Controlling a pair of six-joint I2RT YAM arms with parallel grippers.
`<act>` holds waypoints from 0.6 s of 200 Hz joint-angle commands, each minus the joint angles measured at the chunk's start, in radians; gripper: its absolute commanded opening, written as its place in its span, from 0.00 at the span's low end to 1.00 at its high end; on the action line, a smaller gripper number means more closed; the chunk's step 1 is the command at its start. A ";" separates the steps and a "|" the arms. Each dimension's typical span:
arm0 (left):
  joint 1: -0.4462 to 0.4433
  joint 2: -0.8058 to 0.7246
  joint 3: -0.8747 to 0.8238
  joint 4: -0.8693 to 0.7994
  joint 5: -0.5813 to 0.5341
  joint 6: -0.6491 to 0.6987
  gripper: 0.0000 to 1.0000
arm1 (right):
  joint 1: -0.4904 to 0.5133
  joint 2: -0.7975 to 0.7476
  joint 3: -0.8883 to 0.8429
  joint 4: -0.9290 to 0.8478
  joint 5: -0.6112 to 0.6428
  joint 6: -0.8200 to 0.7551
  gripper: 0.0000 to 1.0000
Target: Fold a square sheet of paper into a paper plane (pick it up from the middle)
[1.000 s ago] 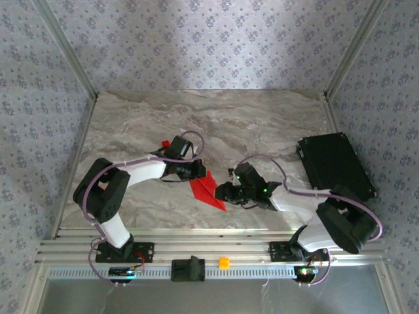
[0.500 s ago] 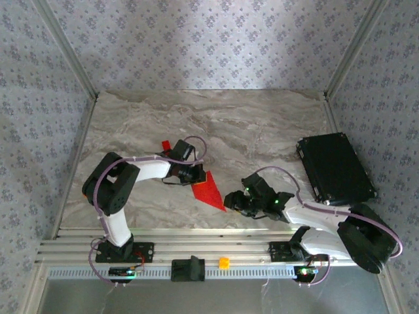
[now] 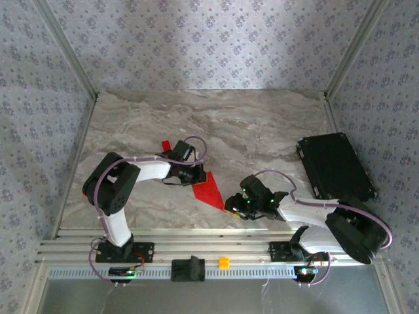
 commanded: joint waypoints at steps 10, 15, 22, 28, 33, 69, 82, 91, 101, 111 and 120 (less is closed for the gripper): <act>-0.009 0.044 -0.020 -0.042 -0.015 -0.018 0.06 | 0.019 0.020 0.000 0.064 -0.040 0.022 0.34; -0.011 0.043 -0.021 -0.042 -0.015 -0.020 0.06 | 0.019 0.009 0.001 0.043 -0.030 0.019 0.34; -0.010 0.042 -0.023 -0.041 -0.015 -0.021 0.06 | 0.019 -0.011 0.005 0.006 -0.016 0.014 0.34; -0.011 0.041 -0.024 -0.040 -0.015 -0.025 0.06 | 0.017 -0.028 0.008 -0.023 -0.006 0.006 0.34; -0.010 0.041 -0.025 -0.040 -0.016 -0.026 0.06 | 0.016 -0.041 0.013 -0.043 -0.002 0.001 0.34; -0.016 0.041 -0.030 -0.034 -0.015 -0.059 0.06 | -0.009 -0.094 0.001 -0.087 -0.039 0.017 0.35; -0.021 0.042 -0.034 -0.026 -0.012 -0.072 0.06 | -0.025 -0.090 -0.006 -0.087 -0.064 0.027 0.35; -0.024 0.042 -0.037 -0.022 -0.015 -0.079 0.06 | -0.032 -0.083 -0.009 -0.081 -0.074 0.027 0.36; -0.027 0.044 -0.040 -0.015 -0.014 -0.087 0.06 | -0.032 -0.073 -0.009 -0.066 -0.086 0.028 0.35; -0.031 0.050 -0.043 -0.009 -0.011 -0.098 0.05 | -0.036 -0.060 -0.010 -0.040 -0.103 0.030 0.35; -0.033 0.053 -0.043 -0.004 -0.009 -0.102 0.06 | -0.034 -0.043 -0.008 -0.026 -0.116 0.033 0.36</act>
